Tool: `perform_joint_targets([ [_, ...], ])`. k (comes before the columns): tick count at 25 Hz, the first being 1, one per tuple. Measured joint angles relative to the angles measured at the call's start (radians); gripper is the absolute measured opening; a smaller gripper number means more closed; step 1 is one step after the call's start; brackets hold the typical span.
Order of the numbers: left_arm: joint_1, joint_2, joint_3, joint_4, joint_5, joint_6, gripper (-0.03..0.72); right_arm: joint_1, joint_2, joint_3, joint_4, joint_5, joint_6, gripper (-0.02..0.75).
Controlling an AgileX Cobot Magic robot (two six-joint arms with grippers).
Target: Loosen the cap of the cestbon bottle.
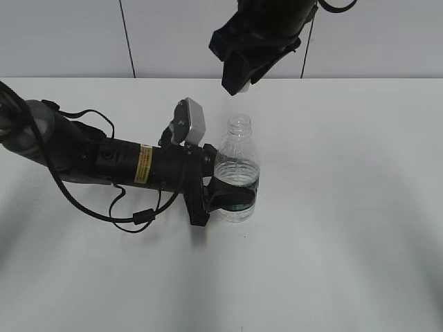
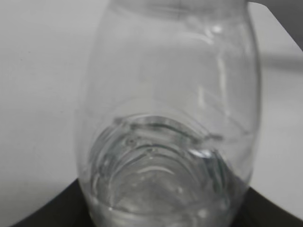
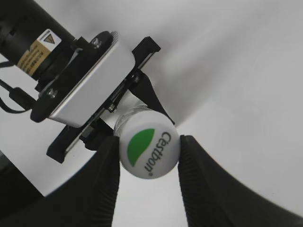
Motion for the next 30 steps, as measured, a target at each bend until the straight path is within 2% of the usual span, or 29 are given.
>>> perform_joint_targets([
  [6,0.0,0.0,0.0,0.0,0.001,0.0,0.365,0.0,-0.009,0.006,-0.001,0.0,0.118,0.299],
  [12,0.0,0.0,-0.001,0.001,0.001,0.0,0.365,-0.035,-0.11,0.091,-0.041,0.0,0.164,0.299],
  [18,0.0,0.0,-0.001,0.002,0.001,0.0,0.364,-0.182,-0.25,0.322,-0.066,-0.028,0.226,0.298],
  [24,0.0,0.0,-0.001,0.003,0.001,0.0,0.364,-0.366,-0.324,0.597,-0.07,-0.196,0.258,0.298],
  [26,0.0,0.0,-0.001,0.003,0.0,0.0,0.364,-0.4,-0.324,0.667,-0.071,-0.262,0.263,0.298],
  [30,0.0,0.0,-0.001,0.003,0.0,0.004,0.364,-0.414,-0.32,0.784,-0.071,-0.4,0.308,0.298],
])
